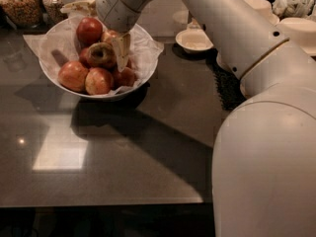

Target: Pick apple from white bowl

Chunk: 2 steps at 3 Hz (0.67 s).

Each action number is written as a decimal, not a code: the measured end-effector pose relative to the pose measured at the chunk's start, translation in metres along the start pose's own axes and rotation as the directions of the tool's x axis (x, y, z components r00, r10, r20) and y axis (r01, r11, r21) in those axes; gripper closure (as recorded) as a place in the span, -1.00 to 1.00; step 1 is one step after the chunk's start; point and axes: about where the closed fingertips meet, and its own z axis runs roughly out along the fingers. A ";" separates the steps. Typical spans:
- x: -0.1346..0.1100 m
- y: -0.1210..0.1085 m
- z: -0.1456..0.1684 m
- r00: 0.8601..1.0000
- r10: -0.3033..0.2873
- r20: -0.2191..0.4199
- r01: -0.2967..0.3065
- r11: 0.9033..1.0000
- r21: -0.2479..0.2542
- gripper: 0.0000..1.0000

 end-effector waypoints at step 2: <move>0.002 0.000 0.007 1.000 0.010 0.030 -0.008 0.998 -0.065 -1.00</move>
Offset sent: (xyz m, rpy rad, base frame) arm 0.0210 0.0088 -0.0060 -0.2439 0.2178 0.1236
